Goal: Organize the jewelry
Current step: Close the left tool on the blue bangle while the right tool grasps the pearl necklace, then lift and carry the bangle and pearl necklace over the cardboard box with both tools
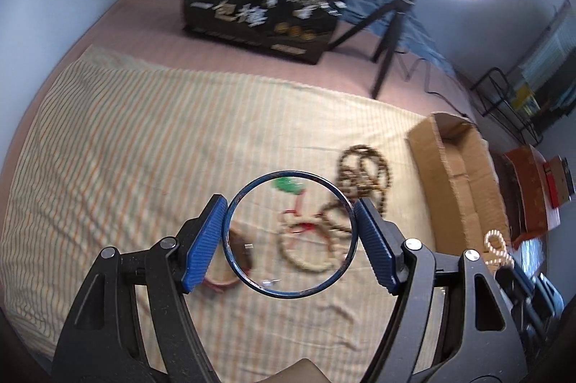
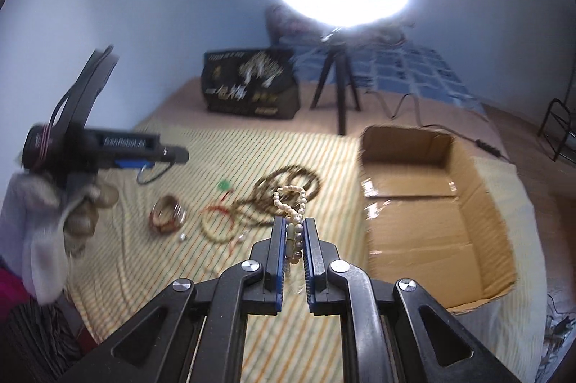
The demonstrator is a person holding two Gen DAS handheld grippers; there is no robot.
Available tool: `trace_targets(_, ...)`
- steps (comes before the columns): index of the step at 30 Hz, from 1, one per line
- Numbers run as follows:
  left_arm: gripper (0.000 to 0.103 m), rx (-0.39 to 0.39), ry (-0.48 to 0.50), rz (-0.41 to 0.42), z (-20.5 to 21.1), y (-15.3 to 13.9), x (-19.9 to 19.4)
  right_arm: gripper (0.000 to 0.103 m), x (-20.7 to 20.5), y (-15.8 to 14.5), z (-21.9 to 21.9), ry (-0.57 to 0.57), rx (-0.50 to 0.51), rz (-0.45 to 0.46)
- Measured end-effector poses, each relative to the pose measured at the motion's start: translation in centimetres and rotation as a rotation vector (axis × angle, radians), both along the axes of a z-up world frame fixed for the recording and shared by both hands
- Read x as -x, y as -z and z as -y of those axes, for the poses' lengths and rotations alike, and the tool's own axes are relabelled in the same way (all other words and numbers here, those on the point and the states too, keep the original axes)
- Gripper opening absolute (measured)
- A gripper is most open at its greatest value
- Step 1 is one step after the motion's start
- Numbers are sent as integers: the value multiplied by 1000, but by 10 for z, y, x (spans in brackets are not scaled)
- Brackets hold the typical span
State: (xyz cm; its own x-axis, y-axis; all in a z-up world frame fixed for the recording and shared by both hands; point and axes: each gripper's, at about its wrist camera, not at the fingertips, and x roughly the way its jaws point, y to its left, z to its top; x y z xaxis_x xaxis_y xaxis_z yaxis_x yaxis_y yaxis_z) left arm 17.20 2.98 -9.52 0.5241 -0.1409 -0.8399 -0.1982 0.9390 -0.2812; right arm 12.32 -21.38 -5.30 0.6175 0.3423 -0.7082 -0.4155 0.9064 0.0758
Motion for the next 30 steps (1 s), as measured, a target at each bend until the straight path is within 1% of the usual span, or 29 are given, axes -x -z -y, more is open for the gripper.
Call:
trace_targets(9, 74, 38, 119, 55, 66, -24, -16, 7, -12, -20, 49, 125, -12, 65)
trace_targets(17, 74, 52, 199, 87, 121, -38, -45, 7, -21, -20, 88, 213, -4, 60)
trace_targets(25, 74, 58, 240, 75, 167, -29, -79, 7, -34, -11, 121, 291, -14, 31)
trace_targets(30, 74, 64, 256, 65, 186, -19, -95, 7, -43, -1, 135, 324, -26, -2)
